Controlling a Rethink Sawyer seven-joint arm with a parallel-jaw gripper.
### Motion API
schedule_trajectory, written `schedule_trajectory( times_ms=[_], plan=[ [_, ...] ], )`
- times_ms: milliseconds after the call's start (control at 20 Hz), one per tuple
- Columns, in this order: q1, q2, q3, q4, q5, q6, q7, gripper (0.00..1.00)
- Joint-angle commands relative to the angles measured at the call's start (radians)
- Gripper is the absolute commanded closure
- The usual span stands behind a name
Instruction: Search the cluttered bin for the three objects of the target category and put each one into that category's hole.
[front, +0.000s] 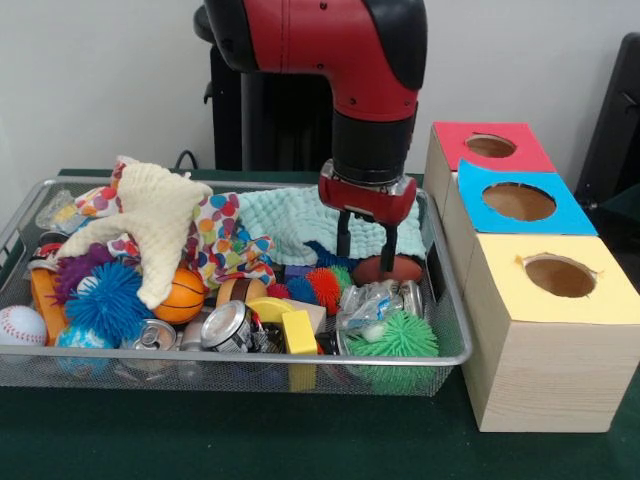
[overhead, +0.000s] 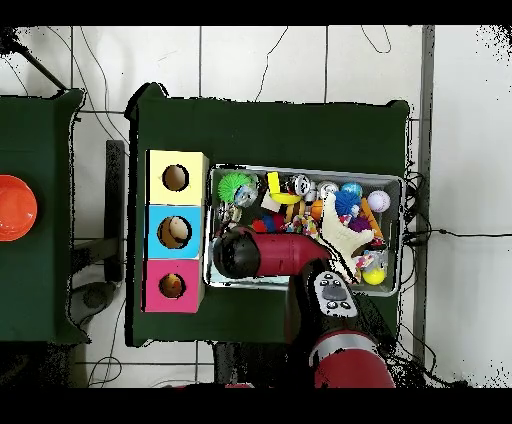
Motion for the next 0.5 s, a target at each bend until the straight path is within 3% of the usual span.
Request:
schedule_trajectory(
  times_ms=[50,500],
  plan=[
    [0.017,0.065,0.001,-0.103,0.088,-0.089,0.184,0.0],
    [0.032,0.119,-0.009,-0.136,0.14,-0.144,0.166,0.0]
  ],
)
